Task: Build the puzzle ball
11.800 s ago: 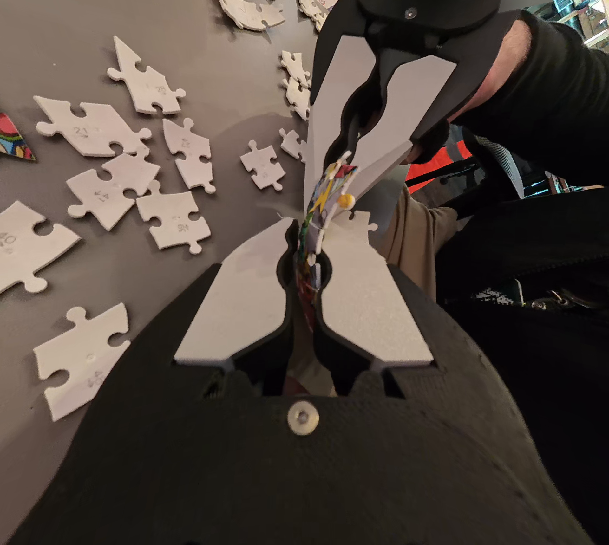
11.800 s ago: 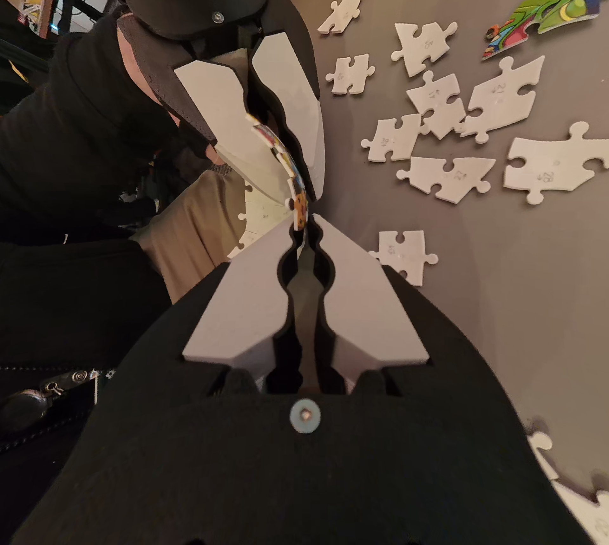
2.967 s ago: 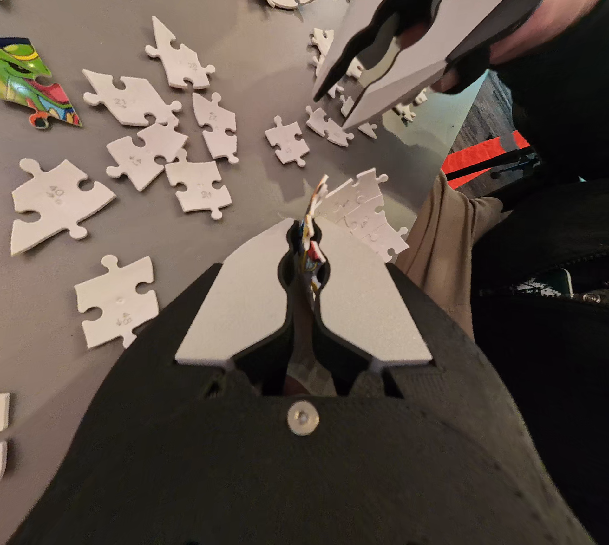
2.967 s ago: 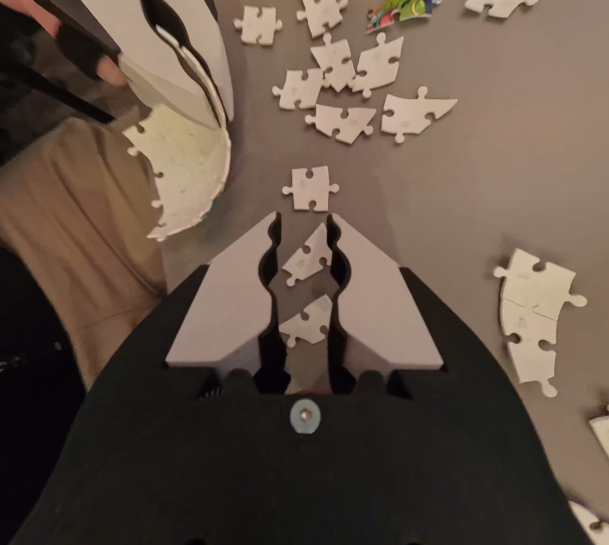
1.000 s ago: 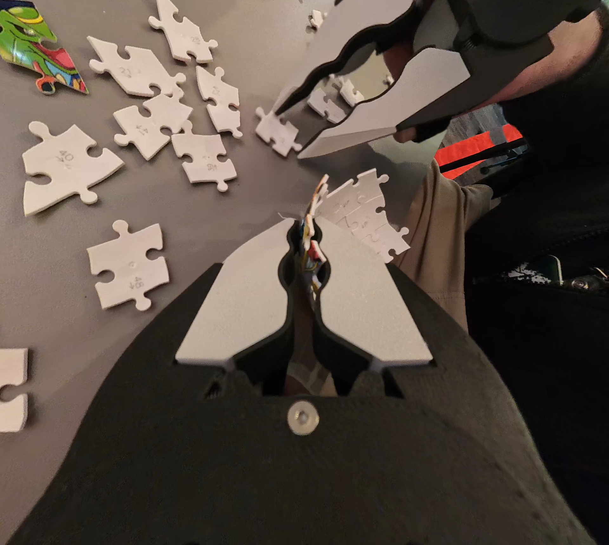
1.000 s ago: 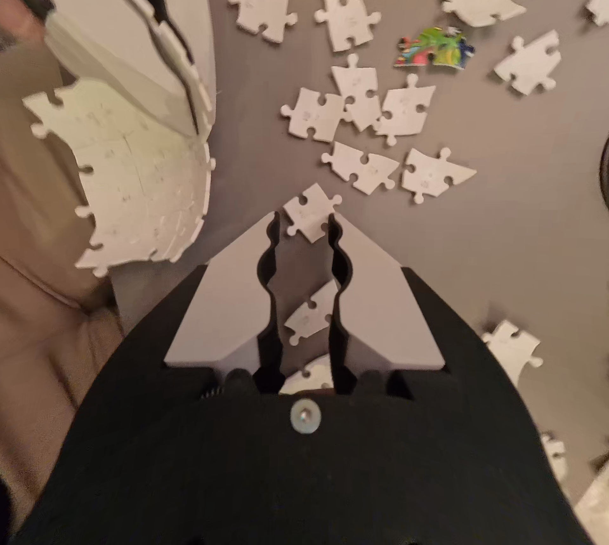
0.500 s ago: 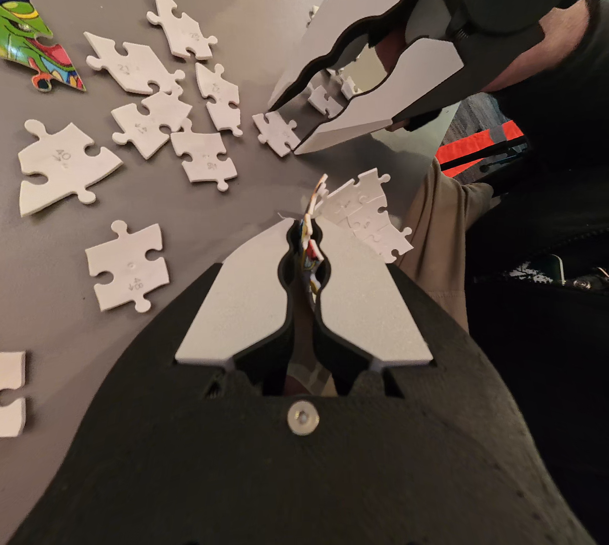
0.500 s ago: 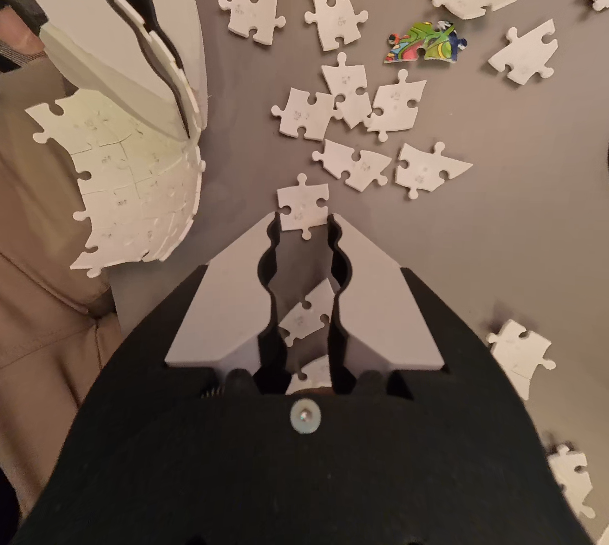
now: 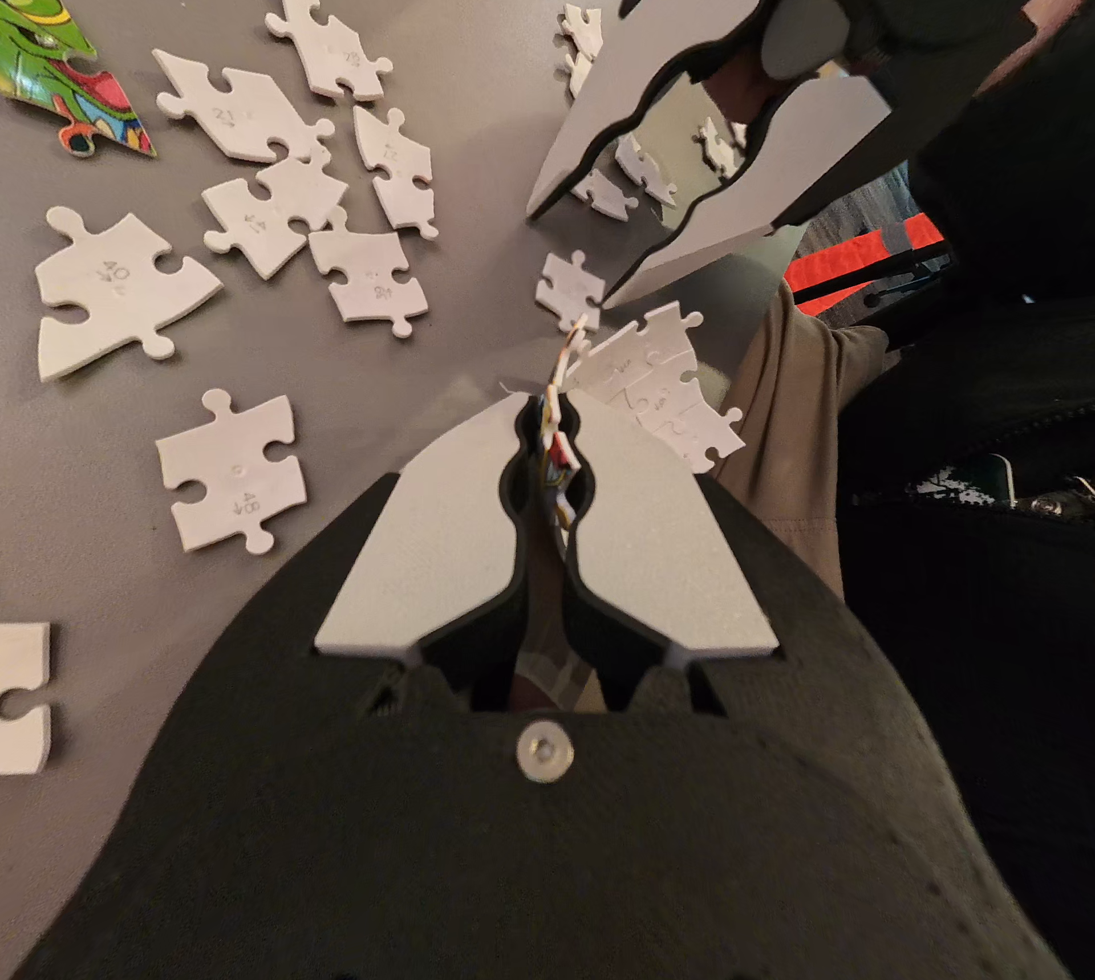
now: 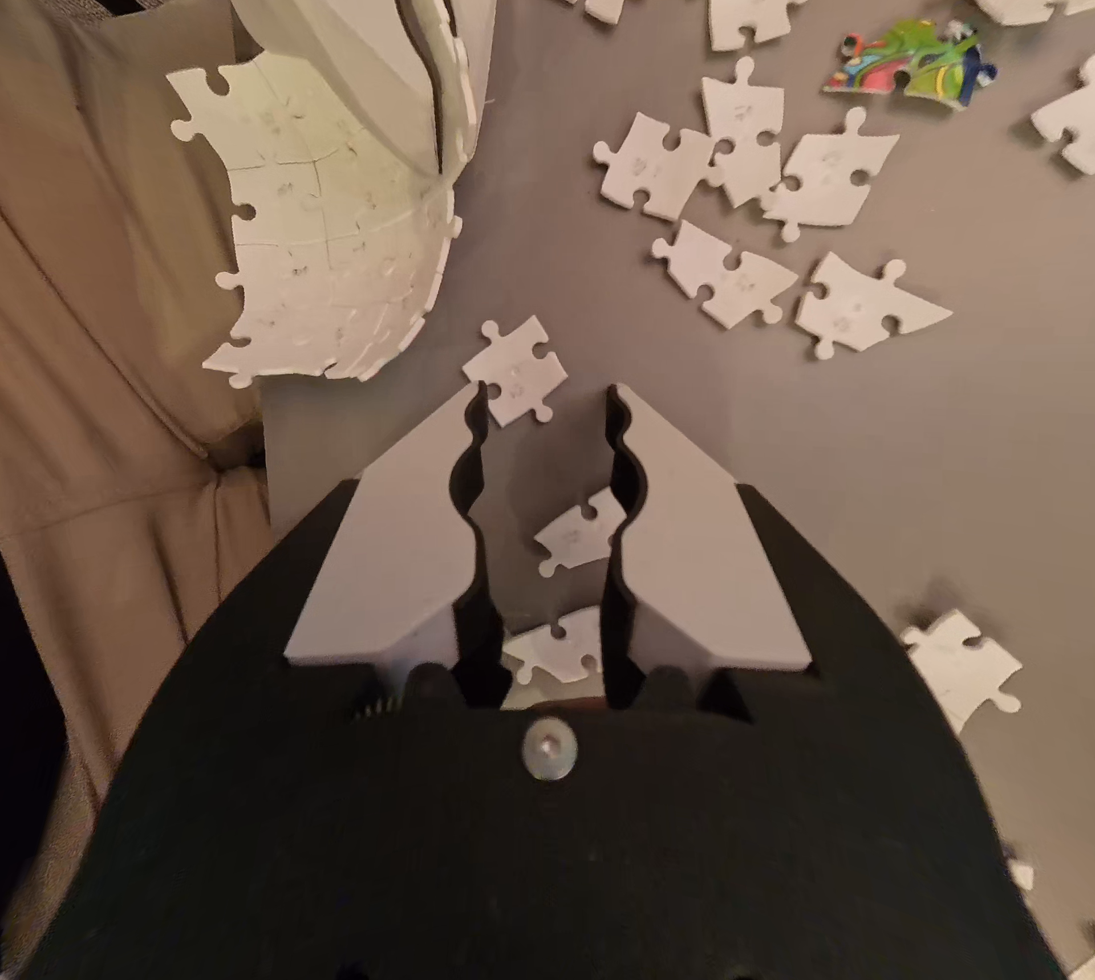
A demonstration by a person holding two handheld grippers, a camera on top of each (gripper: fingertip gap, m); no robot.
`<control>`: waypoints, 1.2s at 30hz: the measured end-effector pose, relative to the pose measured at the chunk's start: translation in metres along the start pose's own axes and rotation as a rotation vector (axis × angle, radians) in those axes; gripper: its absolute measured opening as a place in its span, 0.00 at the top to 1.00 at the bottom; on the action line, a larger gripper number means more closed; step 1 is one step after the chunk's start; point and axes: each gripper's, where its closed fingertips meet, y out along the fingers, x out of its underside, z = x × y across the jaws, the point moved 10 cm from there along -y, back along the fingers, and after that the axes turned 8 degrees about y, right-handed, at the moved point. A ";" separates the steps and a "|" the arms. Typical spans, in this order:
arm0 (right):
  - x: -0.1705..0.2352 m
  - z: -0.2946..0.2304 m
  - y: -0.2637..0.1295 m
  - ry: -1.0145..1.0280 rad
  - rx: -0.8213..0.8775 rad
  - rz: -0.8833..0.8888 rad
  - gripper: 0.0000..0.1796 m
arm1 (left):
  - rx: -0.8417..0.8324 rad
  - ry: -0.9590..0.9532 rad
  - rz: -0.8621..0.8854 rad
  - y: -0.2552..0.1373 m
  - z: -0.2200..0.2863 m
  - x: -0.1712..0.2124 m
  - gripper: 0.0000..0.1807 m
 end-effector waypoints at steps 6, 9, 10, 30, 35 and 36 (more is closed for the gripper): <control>-0.005 -0.004 0.006 -0.078 -0.009 0.001 0.91 | 0.003 0.001 -0.004 0.000 0.001 0.000 0.96; -0.005 -0.005 0.006 -0.075 -0.001 -0.002 0.91 | 0.002 -0.003 -0.006 0.000 0.000 0.001 0.96; -0.004 -0.005 0.005 -0.069 0.004 0.002 0.91 | 0.002 -0.003 -0.006 0.000 0.000 0.001 0.96; 0.006 -0.018 0.004 0.102 0.099 0.069 0.83 | 0.005 -0.001 -0.012 0.002 0.002 0.000 0.96; 0.005 -0.020 0.007 0.106 0.146 0.096 0.90 | 0.008 0.001 -0.015 0.002 0.002 0.000 0.96; 0.005 -0.020 0.007 0.103 0.150 0.100 0.90 | 0.009 0.002 -0.016 0.002 0.003 0.000 0.96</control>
